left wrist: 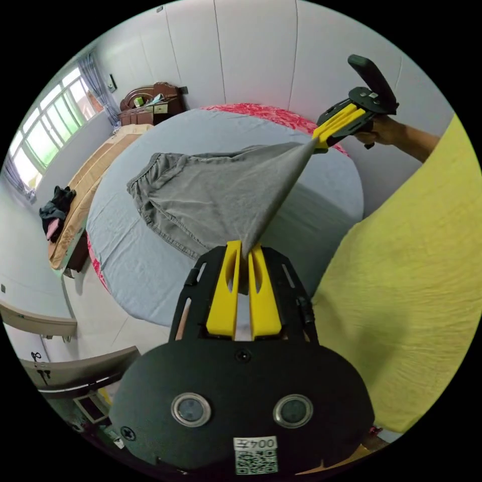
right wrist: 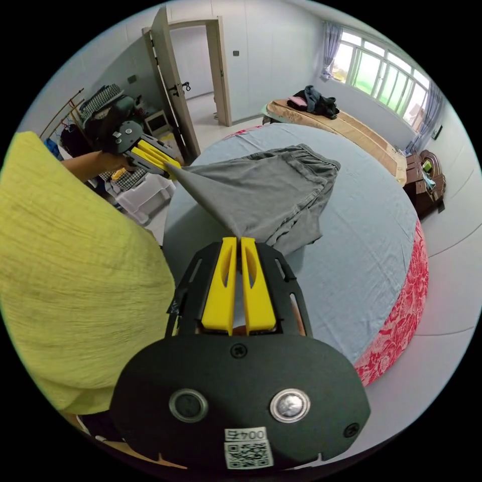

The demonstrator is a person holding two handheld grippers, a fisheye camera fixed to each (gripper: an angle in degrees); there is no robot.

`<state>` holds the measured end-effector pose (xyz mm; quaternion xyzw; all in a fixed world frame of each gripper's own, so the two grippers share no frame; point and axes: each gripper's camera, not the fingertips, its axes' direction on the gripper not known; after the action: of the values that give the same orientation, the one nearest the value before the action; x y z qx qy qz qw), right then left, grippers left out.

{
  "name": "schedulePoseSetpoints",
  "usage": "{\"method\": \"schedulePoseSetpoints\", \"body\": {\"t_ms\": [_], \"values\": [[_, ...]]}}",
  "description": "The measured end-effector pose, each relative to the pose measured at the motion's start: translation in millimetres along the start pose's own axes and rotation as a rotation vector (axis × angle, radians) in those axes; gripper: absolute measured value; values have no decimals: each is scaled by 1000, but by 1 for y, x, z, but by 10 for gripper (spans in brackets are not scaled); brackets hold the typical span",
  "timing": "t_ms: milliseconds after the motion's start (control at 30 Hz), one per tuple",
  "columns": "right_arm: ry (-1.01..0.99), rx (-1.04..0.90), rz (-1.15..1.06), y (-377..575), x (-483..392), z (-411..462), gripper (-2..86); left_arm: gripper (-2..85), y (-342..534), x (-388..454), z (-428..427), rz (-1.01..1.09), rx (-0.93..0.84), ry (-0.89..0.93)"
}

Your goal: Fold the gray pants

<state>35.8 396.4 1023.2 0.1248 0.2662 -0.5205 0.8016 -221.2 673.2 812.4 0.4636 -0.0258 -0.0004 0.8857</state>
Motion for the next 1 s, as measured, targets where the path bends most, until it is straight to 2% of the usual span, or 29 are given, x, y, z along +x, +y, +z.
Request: {"method": "schedulePoseSetpoints", "body": {"t_ms": [200,433,700,833,1000], "values": [[-88,-14,38,53,-36,-16,-6,15,12,31,-15,-17,-101,206],[-49,-71,73,46,-26,-22,-5,20,-20,18,-40,-31,-157,241],[85,-96,41,-75,66,-52,-6,23,-129,-116,-97,-63,-155,262],[134,-139,69,-140,126,-15,-4,24,-172,-181,-84,-61,-184,191],[115,-193,165,-192,200,57,-2,25,-215,-271,-25,-110,-233,148]]}}
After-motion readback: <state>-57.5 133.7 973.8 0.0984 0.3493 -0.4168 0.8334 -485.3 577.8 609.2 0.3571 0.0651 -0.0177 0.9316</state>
